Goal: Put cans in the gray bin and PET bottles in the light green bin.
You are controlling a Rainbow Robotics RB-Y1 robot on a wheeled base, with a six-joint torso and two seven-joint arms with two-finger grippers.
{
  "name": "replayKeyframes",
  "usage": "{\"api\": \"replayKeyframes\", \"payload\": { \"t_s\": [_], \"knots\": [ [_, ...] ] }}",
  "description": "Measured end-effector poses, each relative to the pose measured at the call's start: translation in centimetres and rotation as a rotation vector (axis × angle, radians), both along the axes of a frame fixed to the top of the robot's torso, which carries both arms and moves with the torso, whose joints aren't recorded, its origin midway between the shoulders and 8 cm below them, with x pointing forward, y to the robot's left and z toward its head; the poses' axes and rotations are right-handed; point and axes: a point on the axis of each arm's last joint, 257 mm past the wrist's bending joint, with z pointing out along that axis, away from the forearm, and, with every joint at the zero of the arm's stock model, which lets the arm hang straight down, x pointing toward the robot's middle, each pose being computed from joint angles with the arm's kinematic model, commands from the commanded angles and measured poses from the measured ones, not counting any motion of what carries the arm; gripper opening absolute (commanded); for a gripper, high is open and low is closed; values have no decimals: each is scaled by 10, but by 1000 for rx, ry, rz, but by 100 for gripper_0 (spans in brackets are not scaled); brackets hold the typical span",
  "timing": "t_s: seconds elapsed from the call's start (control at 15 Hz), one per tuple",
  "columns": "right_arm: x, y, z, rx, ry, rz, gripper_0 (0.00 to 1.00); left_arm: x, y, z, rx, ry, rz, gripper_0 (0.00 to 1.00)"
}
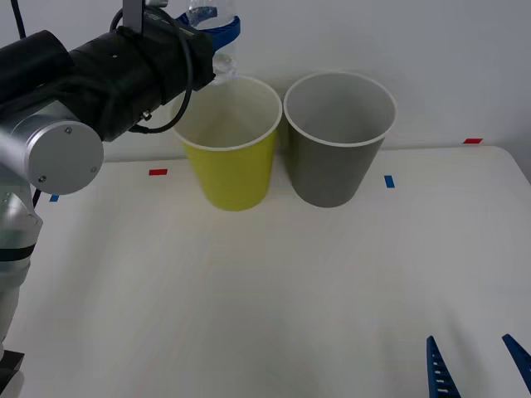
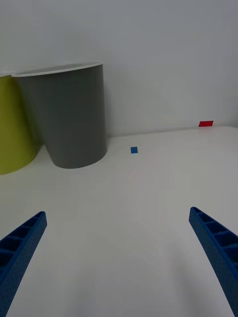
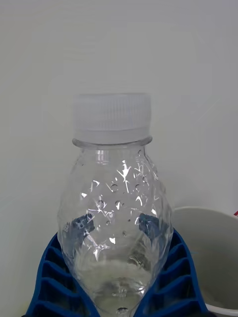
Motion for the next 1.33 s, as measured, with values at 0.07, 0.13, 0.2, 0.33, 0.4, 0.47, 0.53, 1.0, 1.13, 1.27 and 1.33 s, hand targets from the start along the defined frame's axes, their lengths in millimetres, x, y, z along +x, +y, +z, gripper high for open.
{"api": "replayKeyframes", "payload": {
  "t_s": [0.07, 0.13, 0.2, 0.33, 0.4, 0.47, 0.53, 1.0, 1.13, 1.27, 1.33],
  "knots": [
    [0, 0, 0, 0, 0, 0, 100, 6, -1, -3, -10, 0, 6, 0],
    [0, 0, 0, 0, 0, 0, 100, 12, -1, -7, -19, 1, 12, 0],
    [0, 0, 0, 0, 0, 0, 100, 18, 1, -11, -25, 5, 22, 0],
    [0, 0, 0, 0, 0, 0, 100, 25, 6, -18, -23, 14, 41, 0],
    [0, 0, 0, 0, 0, 0, 100, 28, 8, -20, -20, 14, 51, 0],
    [0, 0, 0, 0, 0, 0, 100, 31, 10, -22, -18, 12, 60, 0],
    [0, 0, 0, 0, 0, 0, 100, 32, 11, -22, -17, 9, 65, 0],
    [0, 0, 0, 0, 0, 0, 100, 46, 3, -34, -51, -14, 80, 0],
    [0, 0, 0, 0, 0, 0, 100, 47, -2, -37, -58, -8, 75, 0],
    [0, 0, 0, 0, 0, 0, 100, 52, -3, -40, -65, -3, 80, 0],
    [0, 0, 0, 0, 0, 0, 100, 55, -3, -41, -65, -3, 84, 0]
  ]
}}
